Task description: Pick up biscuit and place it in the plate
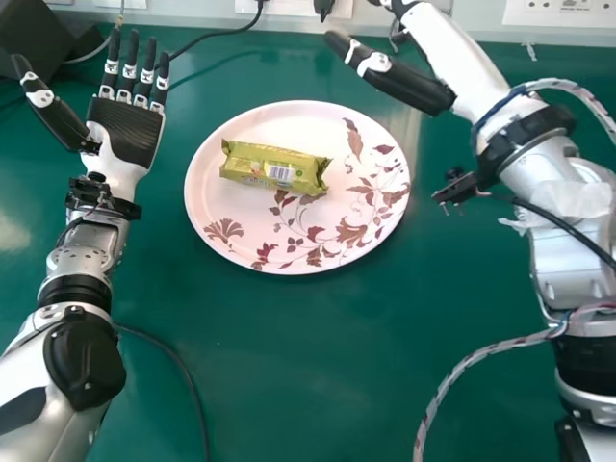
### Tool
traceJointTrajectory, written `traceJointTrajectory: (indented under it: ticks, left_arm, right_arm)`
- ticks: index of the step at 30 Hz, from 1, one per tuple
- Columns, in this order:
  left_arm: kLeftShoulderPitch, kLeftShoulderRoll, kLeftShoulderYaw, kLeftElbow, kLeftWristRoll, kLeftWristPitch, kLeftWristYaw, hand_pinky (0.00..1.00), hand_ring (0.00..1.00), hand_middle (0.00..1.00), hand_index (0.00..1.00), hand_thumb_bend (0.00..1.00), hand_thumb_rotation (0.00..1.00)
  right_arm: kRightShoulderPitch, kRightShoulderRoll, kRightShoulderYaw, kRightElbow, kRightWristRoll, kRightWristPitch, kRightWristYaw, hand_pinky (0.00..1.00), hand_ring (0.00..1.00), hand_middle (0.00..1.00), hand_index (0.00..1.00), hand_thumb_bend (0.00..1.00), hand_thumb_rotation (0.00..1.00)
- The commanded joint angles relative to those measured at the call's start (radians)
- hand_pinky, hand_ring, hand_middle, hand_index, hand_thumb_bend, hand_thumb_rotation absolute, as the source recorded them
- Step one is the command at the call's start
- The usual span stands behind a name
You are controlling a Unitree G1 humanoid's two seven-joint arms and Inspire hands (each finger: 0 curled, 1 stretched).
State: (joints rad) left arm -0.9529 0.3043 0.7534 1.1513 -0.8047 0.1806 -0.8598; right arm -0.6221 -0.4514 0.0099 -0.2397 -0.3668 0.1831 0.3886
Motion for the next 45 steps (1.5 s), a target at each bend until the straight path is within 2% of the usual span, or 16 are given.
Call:
traceJointTrajectory:
  ticks: [1, 8, 12, 16, 23, 33, 45]
  left_arm:
    - [0.002, 0.008, -0.007, 0.004, 0.007, 0.001, -0.017, 0.74, 0.95, 1.00, 1.00, 1.00, 0.97]
    - [0.005, 0.012, -0.005, 0.014, 0.007, 0.002, -0.035, 0.85, 0.98, 1.00, 1.00, 1.00, 0.94]
    - [0.005, 0.013, -0.005, 0.016, 0.008, 0.002, -0.034, 0.87, 0.96, 1.00, 1.00, 1.00, 0.96]
    - [0.006, 0.016, -0.005, 0.019, 0.011, -0.006, -0.022, 0.83, 0.97, 1.00, 1.00, 1.00, 0.97]
    - [0.006, 0.017, -0.005, 0.026, 0.012, -0.014, -0.031, 0.93, 0.97, 1.00, 1.00, 1.00, 0.96]
    - [0.003, 0.026, -0.002, 0.043, 0.011, -0.009, -0.041, 0.99, 1.00, 1.00, 1.00, 1.00, 0.92]
    - [0.005, 0.022, -0.003, 0.041, 0.010, -0.009, -0.050, 0.91, 0.97, 1.00, 1.00, 1.00, 0.92]
  right_arm:
    - [0.024, 0.014, -0.033, -0.015, 0.067, 0.000, 0.005, 0.84, 0.94, 1.00, 1.00, 0.84, 0.68]
    - [0.072, 0.028, -0.086, -0.073, 0.185, 0.028, -0.013, 0.83, 0.93, 1.00, 1.00, 0.83, 0.69]
    - [0.099, 0.037, -0.113, -0.081, 0.227, 0.006, -0.032, 0.84, 0.93, 1.00, 1.00, 0.83, 0.69]
    - [0.126, 0.065, -0.149, -0.071, 0.302, -0.025, -0.055, 0.82, 0.91, 0.99, 1.00, 0.84, 0.68]
    - [0.184, 0.107, -0.202, -0.049, 0.459, -0.075, -0.053, 0.82, 0.92, 0.99, 1.00, 0.83, 0.69]
    - [0.217, 0.152, -0.237, -0.029, 0.610, -0.115, -0.057, 0.84, 0.94, 1.00, 1.00, 0.82, 0.68]
    - [0.255, 0.198, -0.275, 0.031, 0.730, -0.211, -0.047, 0.85, 0.94, 1.00, 1.00, 0.81, 0.68]
